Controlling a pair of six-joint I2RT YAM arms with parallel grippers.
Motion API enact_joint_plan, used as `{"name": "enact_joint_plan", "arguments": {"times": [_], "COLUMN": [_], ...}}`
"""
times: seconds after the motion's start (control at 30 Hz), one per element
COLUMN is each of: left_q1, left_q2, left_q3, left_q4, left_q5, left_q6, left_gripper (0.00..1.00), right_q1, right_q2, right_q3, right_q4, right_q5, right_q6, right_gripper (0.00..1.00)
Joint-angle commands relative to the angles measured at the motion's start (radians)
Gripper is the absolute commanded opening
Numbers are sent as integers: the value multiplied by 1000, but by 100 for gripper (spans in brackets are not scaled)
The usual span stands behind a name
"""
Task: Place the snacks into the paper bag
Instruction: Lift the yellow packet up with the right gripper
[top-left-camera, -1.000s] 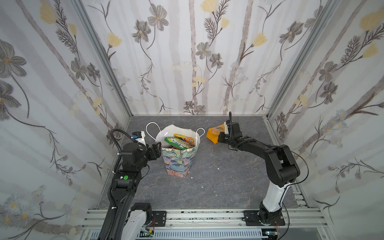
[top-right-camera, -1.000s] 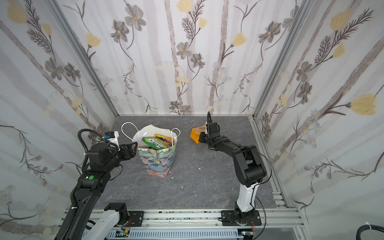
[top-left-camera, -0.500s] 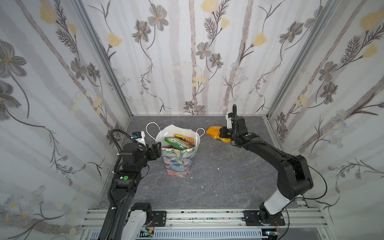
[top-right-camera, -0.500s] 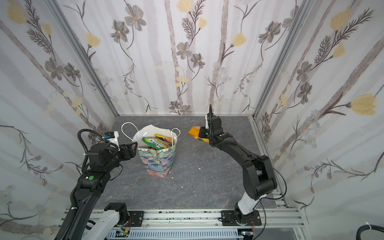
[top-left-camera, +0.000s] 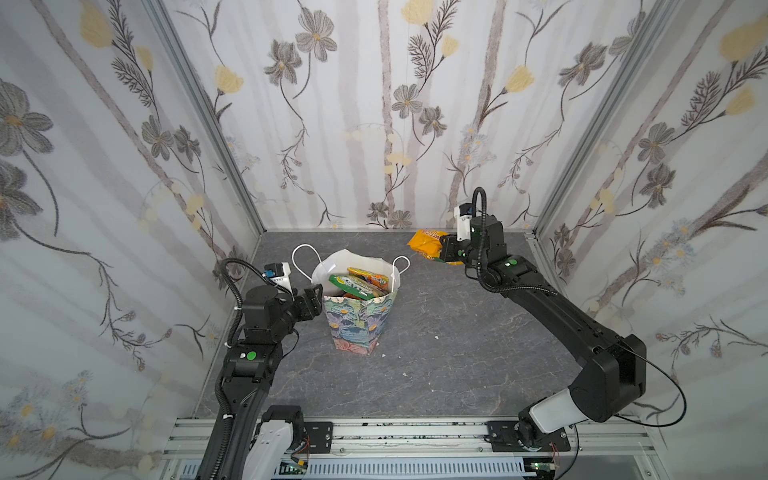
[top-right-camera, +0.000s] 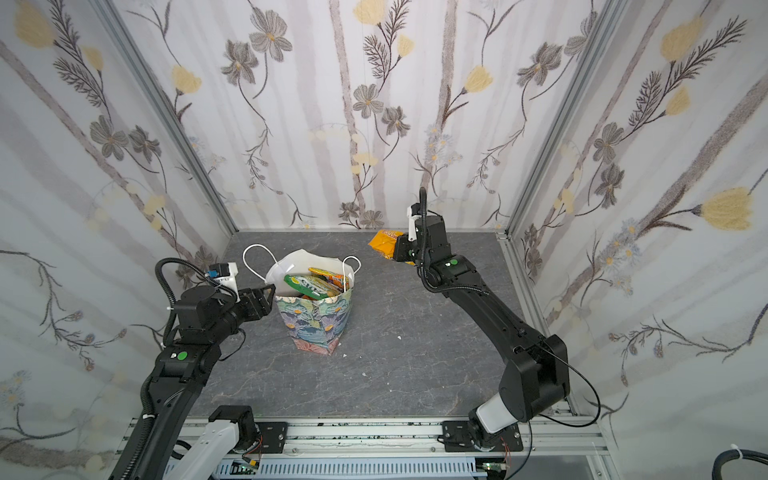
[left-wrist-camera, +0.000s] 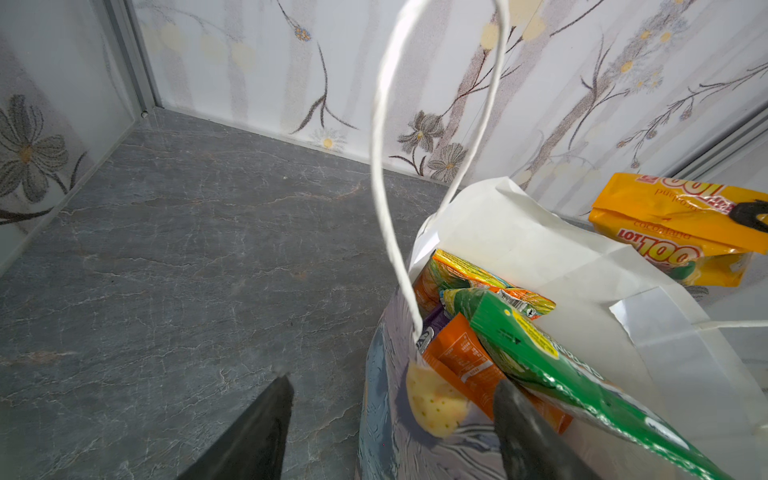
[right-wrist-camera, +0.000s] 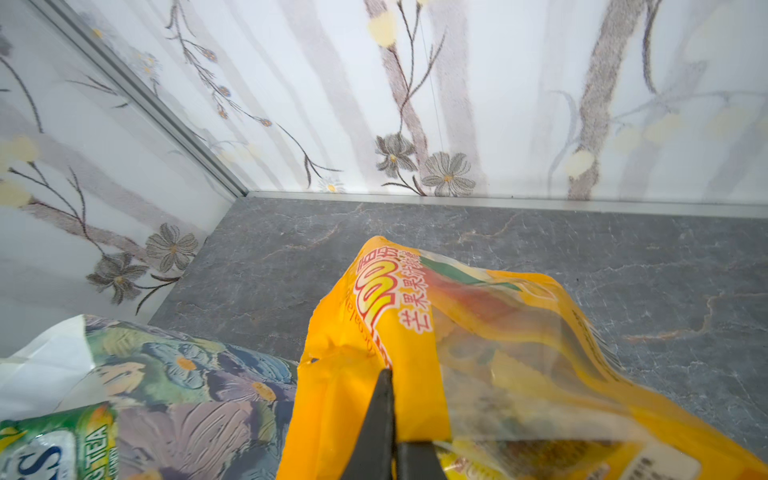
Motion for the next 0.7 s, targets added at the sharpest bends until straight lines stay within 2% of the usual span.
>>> {"name": "enact_joint_plan", "arguments": {"times": [0.0, 0.27, 0.67], "left_q1": [1, 1, 1], "left_q2": [-2, -4, -2], "left_q3": [-3, -4, -6], "left_q4": [36, 36, 37], "left_q5": [5, 11, 17], "left_q6": [2, 7, 8], "left_gripper": [75, 76, 76], "right_q1": [5, 47, 113], "right_q2": [-35, -75, -46], "right_q3": [37, 125, 322], "right_q4": [46, 17, -9], "right_q5": [25, 28, 43], "right_q6": [-23, -35, -78], "right_gripper": [0, 0, 0]}}
